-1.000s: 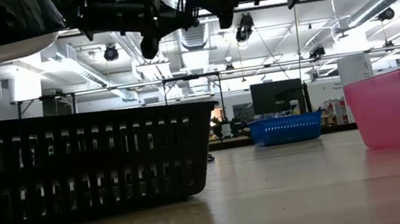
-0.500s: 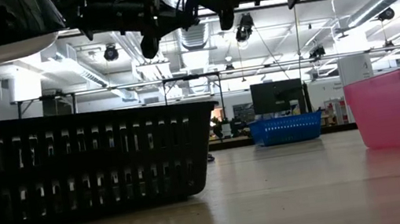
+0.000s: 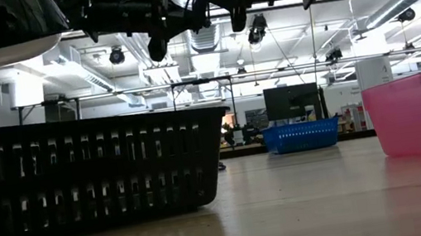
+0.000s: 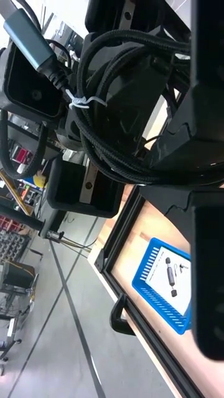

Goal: Pick and place items into bin
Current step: Put the black charger cable into the pink bin

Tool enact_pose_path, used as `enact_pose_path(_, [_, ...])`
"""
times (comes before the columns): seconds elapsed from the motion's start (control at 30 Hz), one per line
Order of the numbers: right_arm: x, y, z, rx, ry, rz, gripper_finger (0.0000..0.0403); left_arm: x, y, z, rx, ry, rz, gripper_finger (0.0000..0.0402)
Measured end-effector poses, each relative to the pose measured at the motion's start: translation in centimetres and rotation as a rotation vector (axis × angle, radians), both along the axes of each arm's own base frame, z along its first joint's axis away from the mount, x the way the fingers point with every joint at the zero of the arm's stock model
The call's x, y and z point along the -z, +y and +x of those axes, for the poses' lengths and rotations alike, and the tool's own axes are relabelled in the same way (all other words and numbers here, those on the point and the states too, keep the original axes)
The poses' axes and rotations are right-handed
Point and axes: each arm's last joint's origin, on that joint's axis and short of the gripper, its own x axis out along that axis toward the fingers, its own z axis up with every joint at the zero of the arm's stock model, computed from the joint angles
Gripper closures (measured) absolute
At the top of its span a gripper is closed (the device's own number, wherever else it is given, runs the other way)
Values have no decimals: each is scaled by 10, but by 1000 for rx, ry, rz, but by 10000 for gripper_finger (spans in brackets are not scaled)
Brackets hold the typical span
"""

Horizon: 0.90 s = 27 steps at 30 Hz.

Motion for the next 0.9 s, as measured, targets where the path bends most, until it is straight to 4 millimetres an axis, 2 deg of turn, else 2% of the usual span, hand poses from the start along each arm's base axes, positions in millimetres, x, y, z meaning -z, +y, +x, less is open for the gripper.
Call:
enact_pose_path(0.4, [-8, 2, -6, -2, 0, 64, 389, -1, 0, 0, 4, -7, -24, 377])
enact_pose_path(0.73, [-32, 10, -34, 6, 28, 54, 390, 2, 2, 0, -12, 11, -31, 281])
enact_pose_path(0.9, [-48, 17, -53, 12, 29, 53, 390, 2, 2, -1, -14, 13, -32, 259])
